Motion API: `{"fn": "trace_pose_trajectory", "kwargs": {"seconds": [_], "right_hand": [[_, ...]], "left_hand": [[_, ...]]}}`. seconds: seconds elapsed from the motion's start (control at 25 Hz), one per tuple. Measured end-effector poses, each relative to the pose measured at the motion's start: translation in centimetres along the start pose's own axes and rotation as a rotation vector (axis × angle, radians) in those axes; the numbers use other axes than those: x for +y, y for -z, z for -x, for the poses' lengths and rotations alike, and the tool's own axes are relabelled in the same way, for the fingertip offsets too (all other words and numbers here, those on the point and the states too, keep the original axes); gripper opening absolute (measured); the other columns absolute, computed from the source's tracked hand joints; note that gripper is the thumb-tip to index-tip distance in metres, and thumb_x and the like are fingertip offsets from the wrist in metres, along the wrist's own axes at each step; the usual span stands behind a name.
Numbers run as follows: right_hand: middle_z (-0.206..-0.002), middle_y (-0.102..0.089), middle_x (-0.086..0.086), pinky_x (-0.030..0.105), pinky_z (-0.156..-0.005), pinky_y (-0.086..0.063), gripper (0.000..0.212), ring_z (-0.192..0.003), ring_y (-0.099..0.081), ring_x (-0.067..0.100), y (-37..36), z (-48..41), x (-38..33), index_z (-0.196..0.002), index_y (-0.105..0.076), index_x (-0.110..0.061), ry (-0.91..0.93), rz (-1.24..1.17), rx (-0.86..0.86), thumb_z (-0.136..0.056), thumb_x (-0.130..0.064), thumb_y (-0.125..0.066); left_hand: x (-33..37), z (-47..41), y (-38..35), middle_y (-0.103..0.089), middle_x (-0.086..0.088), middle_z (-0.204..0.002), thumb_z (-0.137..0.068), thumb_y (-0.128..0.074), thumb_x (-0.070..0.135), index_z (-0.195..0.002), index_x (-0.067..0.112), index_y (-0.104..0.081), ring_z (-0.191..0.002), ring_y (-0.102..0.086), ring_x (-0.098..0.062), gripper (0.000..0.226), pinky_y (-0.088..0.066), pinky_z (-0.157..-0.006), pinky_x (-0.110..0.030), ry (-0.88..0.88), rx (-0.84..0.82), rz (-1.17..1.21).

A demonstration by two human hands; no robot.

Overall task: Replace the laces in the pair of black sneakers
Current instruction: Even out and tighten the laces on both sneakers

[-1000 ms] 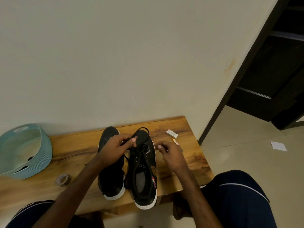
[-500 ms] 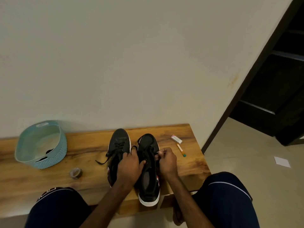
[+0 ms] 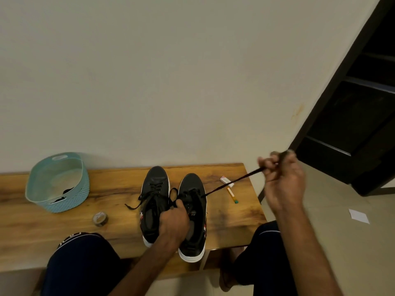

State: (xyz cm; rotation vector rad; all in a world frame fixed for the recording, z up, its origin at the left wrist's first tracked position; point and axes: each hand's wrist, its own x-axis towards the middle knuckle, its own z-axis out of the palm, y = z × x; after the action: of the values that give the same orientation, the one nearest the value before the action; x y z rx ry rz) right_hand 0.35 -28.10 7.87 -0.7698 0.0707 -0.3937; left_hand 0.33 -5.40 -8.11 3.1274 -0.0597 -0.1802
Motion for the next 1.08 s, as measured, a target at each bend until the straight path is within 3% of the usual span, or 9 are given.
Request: {"fn": "trace_pose_trajectory", "kwargs": {"seconds": [0.12, 0.2, 0.28, 0.36, 0.52, 0.68, 0.76, 0.96, 1.08], "right_hand": [[-0.07, -0.054, -0.009, 0.015, -0.047, -0.035, 0.02, -0.052, -0.042, 0.002, 1.2, -0.5, -4.3, -0.09, -0.053, -0.025, 0.147, 0.035, 0.05, -0.105, -0.017, -0.042], [-0.079, -0.065, -0.008, 0.023, -0.054, -0.038, 0.017, -0.06, -0.051, 0.005, 2.7, -1.2, -1.1, -0.091, -0.058, -0.028, 0.17, 0.682, 0.076, -0.102, -0.017, -0.051], [-0.104, -0.071, -0.001, 0.025, -0.063, -0.043, 0.016, -0.075, -0.06, 0.009, 4.2, -1.5, 5.1, -0.094, -0.064, -0.031, -0.014, 1.398, -0.131, -0.099, -0.017, -0.058], [-0.125, -0.066, 0.001, 0.027, -0.074, -0.049, 0.02, -0.096, -0.064, 0.016, 4.9, -1.0, 10.8, -0.112, -0.069, -0.027, -0.191, 1.782, -0.394, -0.098, -0.018, -0.056], [-0.114, -0.068, 0.003, 0.036, -0.085, -0.053, 0.021, -0.102, -0.064, 0.021, 3.7, 1.0, 16.4, -0.118, -0.065, -0.021, -0.286, 1.864, -0.571, -0.099, -0.025, -0.055], [-0.094, -0.07, 0.002, 0.035, -0.08, -0.055, 0.012, -0.089, -0.067, 0.02, 3.9, 0.0, 13.2, -0.097, -0.068, -0.018, -0.253, 1.977, -0.443, -0.095, -0.023, -0.057], [-0.089, -0.069, 0.003, 0.039, -0.078, -0.057, 0.015, -0.082, -0.066, 0.02, 4.8, -1.2, 10.8, -0.094, -0.066, -0.015, -0.273, 1.799, -0.333, -0.096, -0.018, -0.052], [-0.108, -0.069, 0.0, 0.032, -0.079, -0.05, 0.021, -0.096, -0.063, 0.017, 4.3, 0.1, 13.4, -0.115, -0.065, -0.021, -0.34, 1.755, -0.542, -0.101, -0.03, -0.052], [-0.109, -0.069, -0.001, 0.032, -0.08, -0.05, 0.019, -0.097, -0.064, 0.016, 4.2, 1.5, 16.5, -0.115, -0.064, -0.023, -0.343, 1.784, -0.517, -0.099, -0.028, -0.056]], "left_hand": [[0.0, 0.3, -0.3, -0.069, 0.001, -0.099, -0.103, -0.036, 0.046, -0.136, 0.009, -0.033, -0.082, -0.069, -0.016, 0.05, -0.05, -0.067, -0.029, -0.009, -0.011, 0.052], [0.0, 0.4, -0.2, -0.069, 0.0, -0.097, -0.1, -0.034, 0.058, -0.13, 0.012, -0.036, -0.082, -0.068, -0.017, 0.055, -0.051, -0.068, -0.031, -0.014, 0.012, 0.14], [-0.3, 0.0, 0.0, -0.068, 0.0, -0.096, -0.099, -0.031, 0.061, -0.128, 0.012, -0.039, -0.081, -0.067, -0.017, 0.058, -0.052, -0.068, -0.032, 0.011, 0.023, 0.209], [-0.7, -0.5, 0.1, -0.068, -0.001, -0.098, -0.098, -0.034, 0.06, -0.127, 0.013, -0.042, -0.084, -0.067, -0.017, 0.056, -0.053, -0.069, -0.031, 0.014, -0.006, 0.221], [-0.7, -0.1, 0.4, -0.067, 0.001, -0.099, -0.098, -0.041, 0.057, -0.126, 0.014, -0.043, -0.086, -0.066, -0.015, 0.051, -0.05, -0.069, -0.029, -0.002, -0.031, 0.221], [-0.9, -0.2, 0.3, -0.067, 0.0, -0.1, -0.098, -0.042, 0.058, -0.123, 0.014, -0.043, -0.086, -0.067, -0.017, 0.05, -0.049, -0.067, -0.03, 0.015, -0.032, 0.193], [-1.0, -0.4, 0.2, -0.067, 0.0, -0.098, -0.098, -0.039, 0.059, -0.121, 0.014, -0.044, -0.084, -0.067, -0.017, 0.051, -0.053, -0.069, -0.031, 0.008, -0.045, 0.224], [-1.8, -1.3, 0.3, -0.059, -0.009, -0.121, -0.104, -0.036, 0.04, -0.146, 0.017, -0.031, -0.105, -0.058, -0.023, 0.048, -0.052, -0.084, -0.039, 0.015, -0.069, 0.435], [-1.8, -1.1, 0.7, -0.052, -0.009, -0.134, -0.098, -0.053, 0.041, -0.153, 0.019, -0.016, -0.119, -0.052, -0.025, 0.07, -0.052, -0.089, -0.039, 0.036, -0.057, 0.476]]}}
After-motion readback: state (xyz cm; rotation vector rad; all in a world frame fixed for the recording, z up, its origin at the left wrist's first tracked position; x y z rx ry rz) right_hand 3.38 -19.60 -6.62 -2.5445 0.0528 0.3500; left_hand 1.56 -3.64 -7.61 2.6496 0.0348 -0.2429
